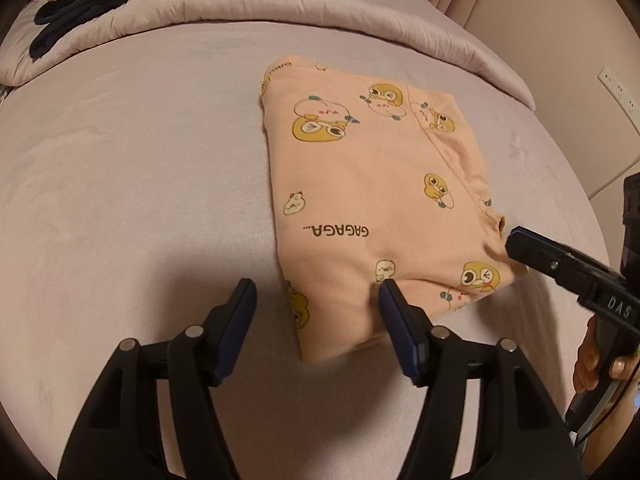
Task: Fold small clothes
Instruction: 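Move both grippers to the short end of the folded peach shirt, then close both grippers on the shirt's short end side by side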
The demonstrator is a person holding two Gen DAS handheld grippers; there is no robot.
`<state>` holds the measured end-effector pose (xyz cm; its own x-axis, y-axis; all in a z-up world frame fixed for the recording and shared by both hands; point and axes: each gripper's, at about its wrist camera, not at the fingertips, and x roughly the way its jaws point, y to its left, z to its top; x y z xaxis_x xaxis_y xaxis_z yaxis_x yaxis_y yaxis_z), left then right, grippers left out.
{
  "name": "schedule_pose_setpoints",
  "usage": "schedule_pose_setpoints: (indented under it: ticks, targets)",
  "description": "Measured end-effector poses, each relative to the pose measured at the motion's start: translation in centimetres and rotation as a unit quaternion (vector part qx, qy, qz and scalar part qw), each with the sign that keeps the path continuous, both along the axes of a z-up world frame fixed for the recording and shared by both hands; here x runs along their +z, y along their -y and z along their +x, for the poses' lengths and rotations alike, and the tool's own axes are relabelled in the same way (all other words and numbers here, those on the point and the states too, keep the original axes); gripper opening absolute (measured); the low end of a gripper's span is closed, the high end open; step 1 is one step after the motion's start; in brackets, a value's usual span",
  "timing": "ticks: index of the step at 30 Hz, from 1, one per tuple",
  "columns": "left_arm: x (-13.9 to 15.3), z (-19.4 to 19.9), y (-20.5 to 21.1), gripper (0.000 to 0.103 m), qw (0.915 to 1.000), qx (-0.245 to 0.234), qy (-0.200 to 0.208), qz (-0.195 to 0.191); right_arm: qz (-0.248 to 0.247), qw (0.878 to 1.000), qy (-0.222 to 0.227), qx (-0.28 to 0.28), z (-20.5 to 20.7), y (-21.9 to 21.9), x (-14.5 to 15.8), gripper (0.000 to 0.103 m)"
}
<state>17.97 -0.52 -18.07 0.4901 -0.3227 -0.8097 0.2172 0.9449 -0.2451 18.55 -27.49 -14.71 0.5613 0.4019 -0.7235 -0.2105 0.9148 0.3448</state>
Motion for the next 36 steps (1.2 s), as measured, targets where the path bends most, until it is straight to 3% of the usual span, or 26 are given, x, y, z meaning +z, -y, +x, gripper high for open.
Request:
schedule_pose_setpoints:
  ticks: [6,12,28,36]
  targets:
    - [0.0,0.4,-0.8,0.071,0.9983,0.008,-0.019,-0.055,0.112,0.991,-0.072,-0.026,1.7,2.7,-2.0,0.056]
    - [-0.5,1.3,-1.1,0.071,0.9945,0.015,-0.041,-0.096,0.172,0.978,-0.109,-0.038,2.5,3.4,-3.6,0.059]
    - [-0.8,3.7,-1.1,0.072,0.993,0.005,-0.033,-0.113,0.174,0.978,-0.116,-0.018,5.8,2.4,-3.8,0.062]
    - [-1.0,5.8,-1.3,0.073,0.989,-0.009,-0.036,-0.143,0.186,0.975,-0.123,-0.01,7.9,1.6,-4.0,0.062]
